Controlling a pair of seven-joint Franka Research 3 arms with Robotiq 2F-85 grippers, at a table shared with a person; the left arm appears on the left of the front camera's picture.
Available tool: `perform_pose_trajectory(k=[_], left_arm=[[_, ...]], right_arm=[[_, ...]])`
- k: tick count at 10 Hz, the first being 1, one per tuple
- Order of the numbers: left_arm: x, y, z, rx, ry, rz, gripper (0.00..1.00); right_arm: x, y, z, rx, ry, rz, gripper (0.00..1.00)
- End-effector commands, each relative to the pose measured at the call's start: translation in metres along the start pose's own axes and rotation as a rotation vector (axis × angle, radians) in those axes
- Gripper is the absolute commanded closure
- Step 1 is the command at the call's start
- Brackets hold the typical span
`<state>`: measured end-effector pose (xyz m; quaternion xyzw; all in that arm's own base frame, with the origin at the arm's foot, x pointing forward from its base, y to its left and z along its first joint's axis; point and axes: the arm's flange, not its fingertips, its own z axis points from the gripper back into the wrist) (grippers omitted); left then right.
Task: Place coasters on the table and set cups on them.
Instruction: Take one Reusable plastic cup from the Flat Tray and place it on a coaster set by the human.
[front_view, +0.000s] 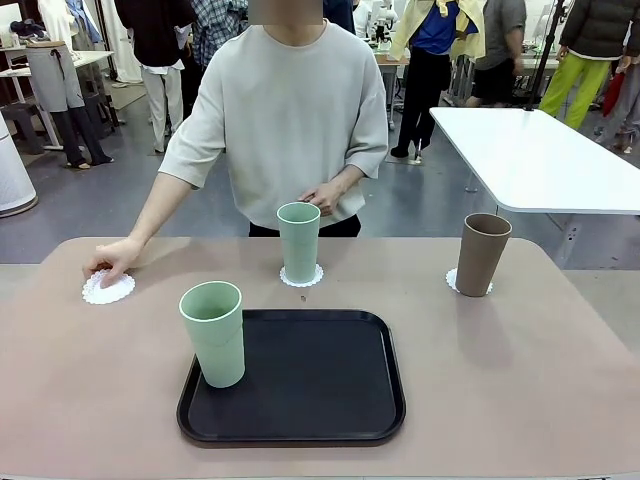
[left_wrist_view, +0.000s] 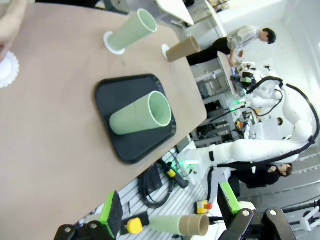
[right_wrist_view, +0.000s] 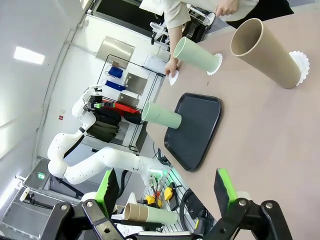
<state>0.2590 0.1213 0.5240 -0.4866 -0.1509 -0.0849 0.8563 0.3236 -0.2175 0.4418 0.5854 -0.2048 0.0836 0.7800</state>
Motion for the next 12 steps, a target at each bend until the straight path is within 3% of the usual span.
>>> perform_pose_trajectory(k=[1, 9, 12], left_arm=[[-0.001, -0.002, 0.001, -0.012, -0.001, -0.003, 0.00], [0.000, 0.000, 0.000, 0.000, 0.000, 0.000, 0.00], [0.058, -0.035, -0.001, 0.346, 0.153, -0.376, 0.00]], right_arm=[[0.000, 0.001, 0.000, 0.016, -0.009, 0.001, 0.00], [0.000, 0.001, 0.000, 0.016, -0.009, 0.001, 0.00], [0.000, 0.001, 0.000, 0.016, -0.009, 0.001, 0.00]])
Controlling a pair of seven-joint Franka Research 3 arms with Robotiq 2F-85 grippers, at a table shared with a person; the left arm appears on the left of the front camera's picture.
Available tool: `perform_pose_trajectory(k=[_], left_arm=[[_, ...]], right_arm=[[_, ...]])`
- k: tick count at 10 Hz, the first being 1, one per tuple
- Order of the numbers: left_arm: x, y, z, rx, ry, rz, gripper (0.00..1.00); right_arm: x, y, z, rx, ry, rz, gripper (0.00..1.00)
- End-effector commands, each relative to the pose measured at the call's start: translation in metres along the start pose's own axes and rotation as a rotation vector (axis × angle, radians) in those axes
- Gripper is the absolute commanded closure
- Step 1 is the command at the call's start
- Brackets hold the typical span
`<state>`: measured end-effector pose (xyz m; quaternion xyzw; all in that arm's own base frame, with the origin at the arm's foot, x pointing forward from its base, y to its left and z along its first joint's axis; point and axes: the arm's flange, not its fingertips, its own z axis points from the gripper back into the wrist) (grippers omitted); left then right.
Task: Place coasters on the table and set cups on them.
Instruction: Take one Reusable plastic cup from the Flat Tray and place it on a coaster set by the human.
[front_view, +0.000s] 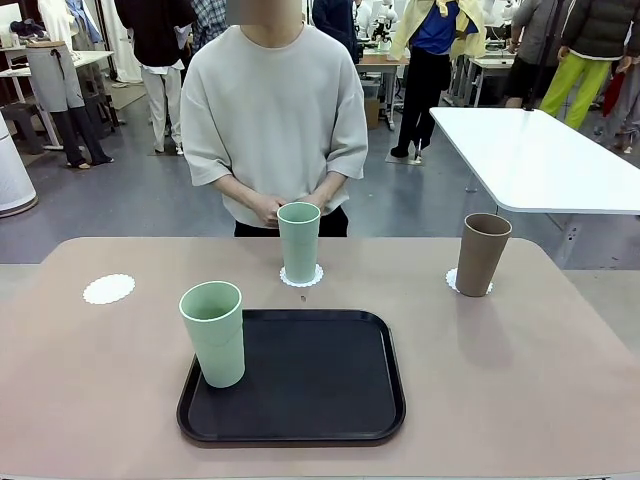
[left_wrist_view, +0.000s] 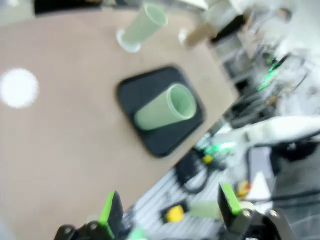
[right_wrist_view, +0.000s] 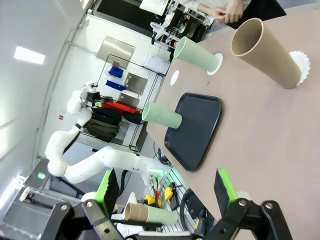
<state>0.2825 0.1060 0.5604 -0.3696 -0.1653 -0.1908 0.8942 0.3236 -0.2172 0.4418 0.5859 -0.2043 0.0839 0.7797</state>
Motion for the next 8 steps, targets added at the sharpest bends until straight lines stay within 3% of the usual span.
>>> perform_pose_trajectory(k=[1, 4, 5, 8], left_arm=[[0.041, -0.011, -0.002, 0.216, 0.092, -0.257, 0.00], [0.072, -0.038, -0.043, 0.390, 0.237, -0.676, 0.00], [0.075, -0.041, -0.068, 0.401, 0.331, -0.791, 0.00], [0.077, -0.057, -0.114, 0.340, 0.500, -0.954, 0.00]], right_arm=[[0.000, 0.000, 0.000, 0.014, -0.010, 0.001, 0.00], [0.000, 0.000, 0.000, 0.014, -0.010, 0.001, 0.00], [0.000, 0.000, 0.000, 0.014, -0.010, 0.001, 0.00], [0.000, 0.000, 0.000, 0.014, -0.010, 0.001, 0.00]])
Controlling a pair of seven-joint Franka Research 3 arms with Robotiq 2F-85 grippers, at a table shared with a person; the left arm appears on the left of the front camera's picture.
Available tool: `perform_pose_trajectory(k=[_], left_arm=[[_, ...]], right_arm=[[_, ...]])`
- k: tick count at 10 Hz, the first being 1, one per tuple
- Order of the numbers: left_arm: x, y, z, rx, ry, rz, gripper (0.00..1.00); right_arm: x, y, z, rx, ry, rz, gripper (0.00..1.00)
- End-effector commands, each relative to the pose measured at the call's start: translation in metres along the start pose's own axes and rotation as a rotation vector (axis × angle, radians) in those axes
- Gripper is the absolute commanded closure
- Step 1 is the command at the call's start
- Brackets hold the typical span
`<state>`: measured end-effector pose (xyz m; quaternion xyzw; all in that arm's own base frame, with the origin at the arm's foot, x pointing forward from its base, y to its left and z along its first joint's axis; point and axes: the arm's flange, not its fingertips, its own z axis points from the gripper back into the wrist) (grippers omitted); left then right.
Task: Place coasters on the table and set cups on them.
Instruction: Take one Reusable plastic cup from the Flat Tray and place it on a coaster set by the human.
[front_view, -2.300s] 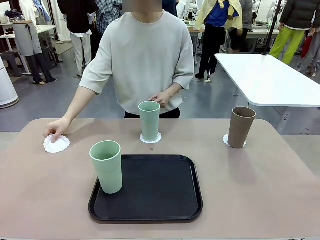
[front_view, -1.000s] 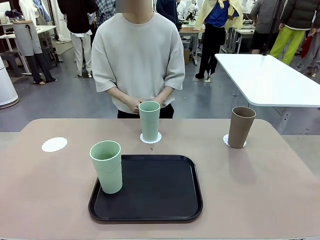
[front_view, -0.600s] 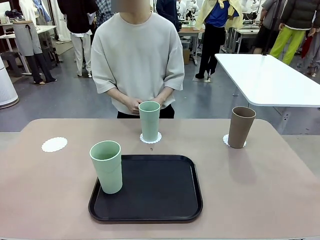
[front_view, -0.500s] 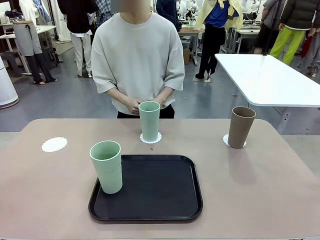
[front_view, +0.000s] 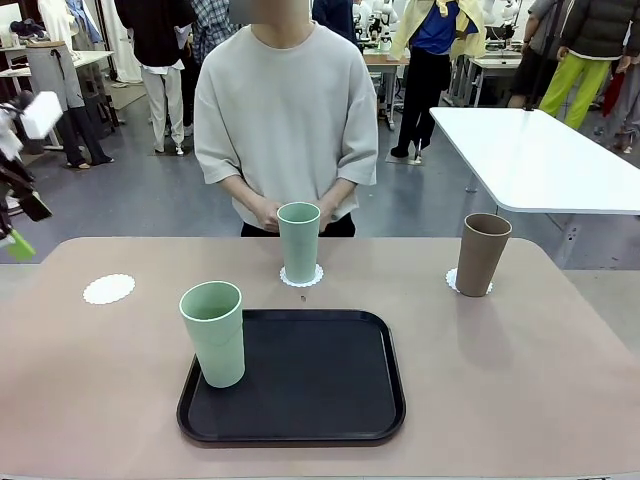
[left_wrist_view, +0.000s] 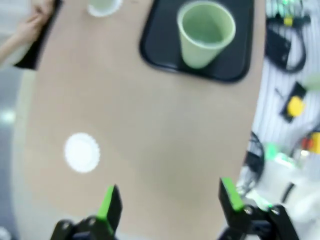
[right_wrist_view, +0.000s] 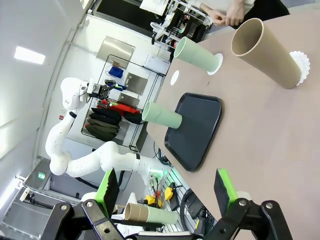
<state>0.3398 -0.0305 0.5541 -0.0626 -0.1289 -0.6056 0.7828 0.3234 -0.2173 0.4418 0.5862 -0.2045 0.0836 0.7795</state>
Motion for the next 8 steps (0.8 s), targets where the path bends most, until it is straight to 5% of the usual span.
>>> perform_pose_trajectory(k=[1, 8], left_arm=[[0.0085, -0.0037, -0.0122, 0.012, 0.049, -0.092, 0.00], [0.0083, -0.0049, -0.0105, -0.012, 0.021, -0.044, 0.00]], right_arm=[[-0.0003, 0.0004, 0.0001, 0.014, -0.009, 0.001, 0.00], [-0.0003, 0.0004, 0.0001, 0.014, -0.009, 0.001, 0.00]])
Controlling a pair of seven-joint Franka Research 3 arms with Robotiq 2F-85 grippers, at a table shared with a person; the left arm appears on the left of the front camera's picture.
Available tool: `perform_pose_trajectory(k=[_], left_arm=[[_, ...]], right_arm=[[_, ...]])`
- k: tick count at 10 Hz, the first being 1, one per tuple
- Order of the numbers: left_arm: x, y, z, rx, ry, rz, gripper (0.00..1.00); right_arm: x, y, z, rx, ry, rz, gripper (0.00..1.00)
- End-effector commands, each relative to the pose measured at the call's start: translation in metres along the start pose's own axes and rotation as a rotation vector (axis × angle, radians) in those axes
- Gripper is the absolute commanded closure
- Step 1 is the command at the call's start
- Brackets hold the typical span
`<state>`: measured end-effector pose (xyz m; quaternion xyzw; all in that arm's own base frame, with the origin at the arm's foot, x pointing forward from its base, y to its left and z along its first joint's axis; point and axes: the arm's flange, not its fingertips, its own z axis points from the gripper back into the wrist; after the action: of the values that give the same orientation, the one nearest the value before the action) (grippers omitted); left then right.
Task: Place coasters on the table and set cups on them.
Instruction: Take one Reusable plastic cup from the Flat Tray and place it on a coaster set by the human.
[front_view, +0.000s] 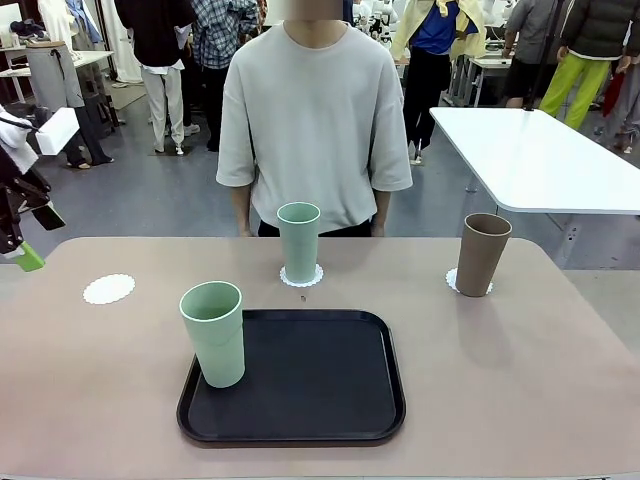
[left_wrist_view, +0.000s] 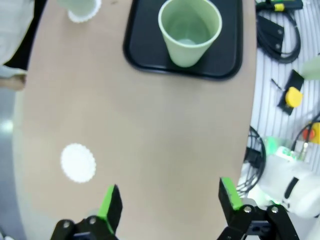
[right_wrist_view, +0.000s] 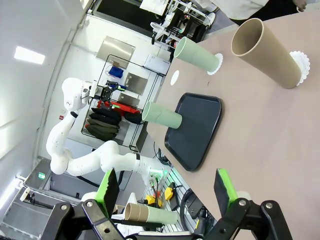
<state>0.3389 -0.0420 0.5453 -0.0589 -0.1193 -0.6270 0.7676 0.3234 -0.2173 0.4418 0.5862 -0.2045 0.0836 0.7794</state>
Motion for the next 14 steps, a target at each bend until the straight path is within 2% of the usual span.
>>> perform_pose_trajectory(k=[1, 2, 3, 5, 6, 7, 8, 10, 11, 12, 13, 14], left_arm=[[0.000, 0.000, 0.000, 0.000, 0.000, 0.000, 0.00], [0.000, 0.015, -0.030, -0.081, -0.071, -0.157, 0.00], [-0.003, 0.025, -0.062, -0.011, -0.132, -0.290, 0.00], [-0.010, 0.029, -0.093, -0.003, -0.304, -0.344, 0.00], [-0.015, 0.029, -0.104, -0.018, -0.385, -0.337, 0.00], [-0.020, 0.034, -0.115, -0.080, -0.460, -0.235, 0.00], [-0.025, 0.037, -0.126, -0.125, -0.537, -0.204, 0.00], [-0.038, 0.030, -0.137, -0.206, -0.625, -0.169, 0.00], [-0.040, 0.028, -0.138, -0.240, -0.635, -0.177, 0.00], [-0.036, 0.021, -0.113, -0.280, -0.595, -0.164, 0.00], [-0.036, 0.019, -0.140, -0.214, -0.619, -0.165, 0.00], [-0.036, 0.019, -0.140, -0.214, -0.619, -0.165, 0.00]], right_arm=[[0.000, 0.000, 0.000, 0.014, -0.009, 0.001, 0.00], [0.000, 0.000, 0.000, 0.014, -0.009, 0.001, 0.00], [0.000, 0.000, 0.000, 0.014, -0.009, 0.001, 0.00], [0.000, 0.000, 0.000, 0.014, -0.009, 0.001, 0.00], [0.000, 0.000, 0.000, 0.014, -0.009, 0.001, 0.00], [0.000, 0.000, 0.000, 0.014, -0.009, 0.001, 0.00], [0.000, 0.000, 0.000, 0.014, -0.009, 0.001, 0.00], [0.000, 0.000, 0.000, 0.014, -0.009, 0.001, 0.00], [0.000, 0.000, 0.000, 0.014, -0.009, 0.001, 0.00], [0.000, 0.000, 0.000, 0.014, -0.009, 0.001, 0.00], [0.000, 0.000, 0.000, 0.014, -0.009, 0.001, 0.00], [0.000, 0.000, 0.000, 0.014, -0.009, 0.001, 0.00]])
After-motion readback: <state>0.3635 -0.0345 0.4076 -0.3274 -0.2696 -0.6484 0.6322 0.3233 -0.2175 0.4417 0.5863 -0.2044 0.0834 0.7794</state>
